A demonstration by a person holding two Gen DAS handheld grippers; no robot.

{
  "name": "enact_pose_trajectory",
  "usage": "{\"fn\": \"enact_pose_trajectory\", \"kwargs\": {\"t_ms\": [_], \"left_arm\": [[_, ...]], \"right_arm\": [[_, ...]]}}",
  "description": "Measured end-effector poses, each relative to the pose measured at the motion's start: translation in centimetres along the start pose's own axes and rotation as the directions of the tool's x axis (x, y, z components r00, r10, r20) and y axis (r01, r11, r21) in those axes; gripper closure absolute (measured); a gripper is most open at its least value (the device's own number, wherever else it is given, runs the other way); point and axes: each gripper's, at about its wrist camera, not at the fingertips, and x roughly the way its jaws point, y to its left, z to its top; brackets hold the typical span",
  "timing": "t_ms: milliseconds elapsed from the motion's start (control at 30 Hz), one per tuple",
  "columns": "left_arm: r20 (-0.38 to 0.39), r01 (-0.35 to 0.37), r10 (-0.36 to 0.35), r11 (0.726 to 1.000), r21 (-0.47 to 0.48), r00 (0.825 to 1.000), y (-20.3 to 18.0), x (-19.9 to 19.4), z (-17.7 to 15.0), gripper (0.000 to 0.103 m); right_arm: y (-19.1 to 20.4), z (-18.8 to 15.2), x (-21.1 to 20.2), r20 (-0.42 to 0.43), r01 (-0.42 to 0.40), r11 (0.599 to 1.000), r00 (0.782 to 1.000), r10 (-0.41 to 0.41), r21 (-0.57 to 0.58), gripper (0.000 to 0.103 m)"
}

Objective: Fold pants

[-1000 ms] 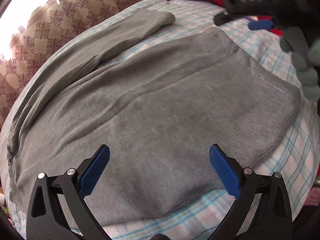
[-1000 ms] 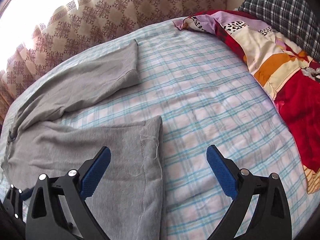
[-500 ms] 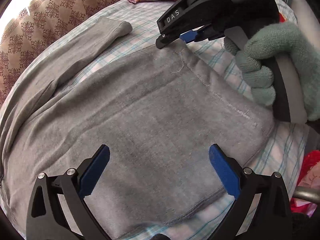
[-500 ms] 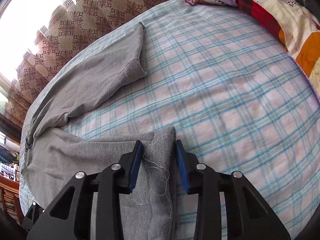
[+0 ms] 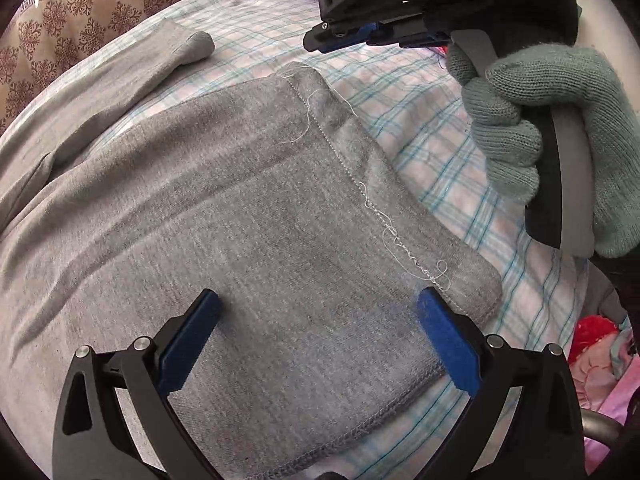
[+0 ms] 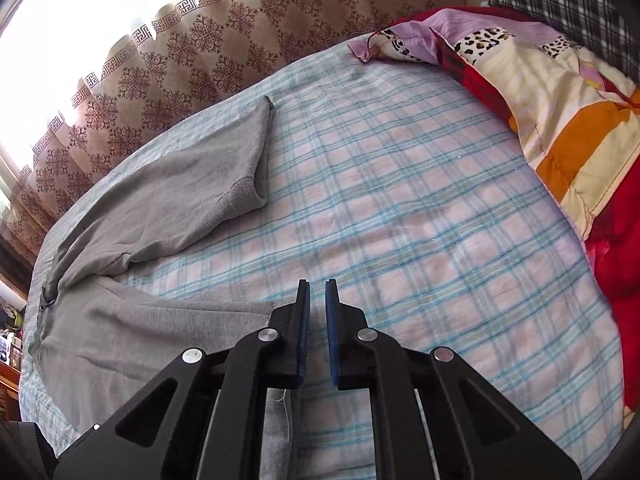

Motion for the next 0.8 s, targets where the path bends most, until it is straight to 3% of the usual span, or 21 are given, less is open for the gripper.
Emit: {"fn": "enact_pose_trajectory", "kwargs": {"t_ms": [67,100,133,167,267,400,433,500,533,600,800], "left_arm": [[0.012,-0.008,0.008,1.0,0.019,1.0,-0.6,-0.2,-0.3,0.006],[0.021,-0.009,0.008,1.0,0.026,1.0,-0.9,-0.3,-0.5,0.007],[0.028,-0.002,0.001,1.0,0.03,1.0,-1.3,-0.7,-0.9,0.011],[0.035,0.002,-0.003,0.999,0.034,0.999,-1.4,-0.8,-1.1,0.014],[0.05,0.002,-0.004,0.999,0.051,0.999,-1.9,-1.2,-1.5,0.019],[0.057,0.006,-0.008,0.999,0.048,0.998,-1.9,-1.5,-1.6,0.02],[0.06,0.005,-0.008,0.999,0.048,0.998,-1.9,-1.6,-1.7,0.02],[0.064,0.011,-0.014,0.999,0.043,0.998,-1.9,-2.2,-2.0,0.02],[0.066,0.018,-0.021,0.999,0.039,0.998,-1.8,-2.7,-2.3,0.019],[0.078,0.03,-0.033,0.999,0.044,0.996,-1.2,-3.5,-2.0,0.018],[0.151,-0.046,0.045,0.999,0.003,0.988,2.8,-7.1,-2.3,0.011]], "right_arm": [[0.2,-0.2,-0.6,0.003,-0.027,1.0,1.0,0.027,-0.007,0.091],[0.6,-0.4,-1.0,0.007,-0.049,0.999,0.999,0.049,-0.018,0.073],[1.3,-0.5,-1.5,0.023,-0.07,0.997,0.997,0.071,-0.041,0.043],[2.3,-0.7,-2.0,0.039,-0.089,0.993,0.995,0.093,-0.082,0.036],[5.1,-1.4,-1.8,-0.014,-0.178,0.964,0.984,0.178,-0.196,0.035],[7.1,-2.4,1.1,-0.166,-0.297,0.919,0.951,0.26,-0.26,0.043],[7.0,-2.7,2.0,-0.192,-0.283,0.922,0.952,0.237,-0.264,0.046],[6.6,-3.2,3.7,-0.207,-0.173,0.941,0.972,0.114,-0.291,0.048],[6.3,-3.4,4.1,-0.204,-0.148,0.944,0.975,0.089,-0.296,0.058],[5.8,-3.6,3.9,-0.191,-0.142,0.952,0.977,0.091,-0.273,0.062],[7.0,-4.2,2.9,-0.153,-0.053,0.95,0.988,0.006,-0.309,0.06]]}}
